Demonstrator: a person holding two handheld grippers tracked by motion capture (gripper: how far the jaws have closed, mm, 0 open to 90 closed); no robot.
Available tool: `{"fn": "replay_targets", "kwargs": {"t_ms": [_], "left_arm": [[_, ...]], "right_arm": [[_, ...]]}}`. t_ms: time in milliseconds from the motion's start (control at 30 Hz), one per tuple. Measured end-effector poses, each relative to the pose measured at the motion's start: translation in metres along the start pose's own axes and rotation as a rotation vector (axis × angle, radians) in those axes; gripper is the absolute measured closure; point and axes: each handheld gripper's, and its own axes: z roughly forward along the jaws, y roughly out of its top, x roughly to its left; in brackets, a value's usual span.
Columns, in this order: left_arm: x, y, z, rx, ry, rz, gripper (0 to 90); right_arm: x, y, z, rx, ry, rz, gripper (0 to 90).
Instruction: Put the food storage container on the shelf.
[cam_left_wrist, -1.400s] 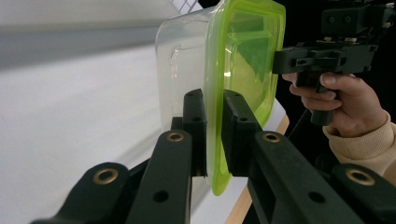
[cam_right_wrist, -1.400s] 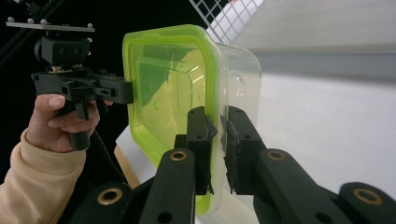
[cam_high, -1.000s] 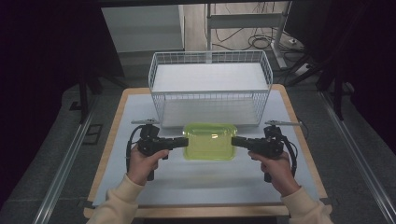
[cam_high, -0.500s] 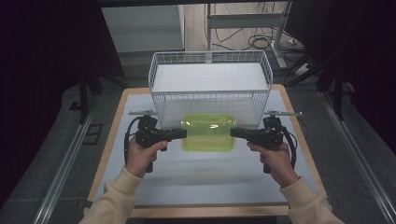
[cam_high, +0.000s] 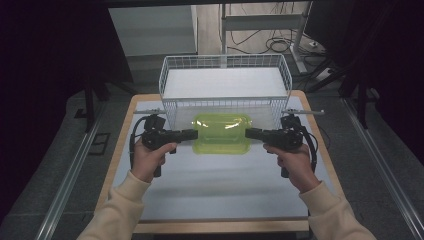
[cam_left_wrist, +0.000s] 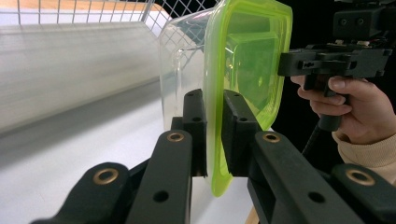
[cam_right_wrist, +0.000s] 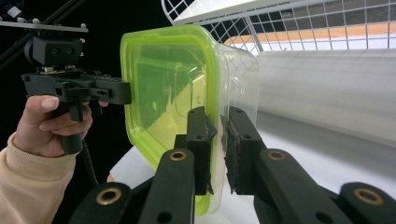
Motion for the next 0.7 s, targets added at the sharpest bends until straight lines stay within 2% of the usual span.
{"fn": "replay_targets", "kwargs": {"t_ms": [300, 700], "left_arm": [[-0.001, 0.012, 0.001, -0.004, 0.005, 0.004, 81.9], [0.001, 0.026, 0.003, -0.012, 0.002, 0.005, 81.9]], "right_arm": [[0.0, 0.012, -0.001, -0.005, -0.008, -0.018, 81.3], [-0.002, 0.025, -0.002, -0.015, -0.012, -0.019, 81.3]]}}
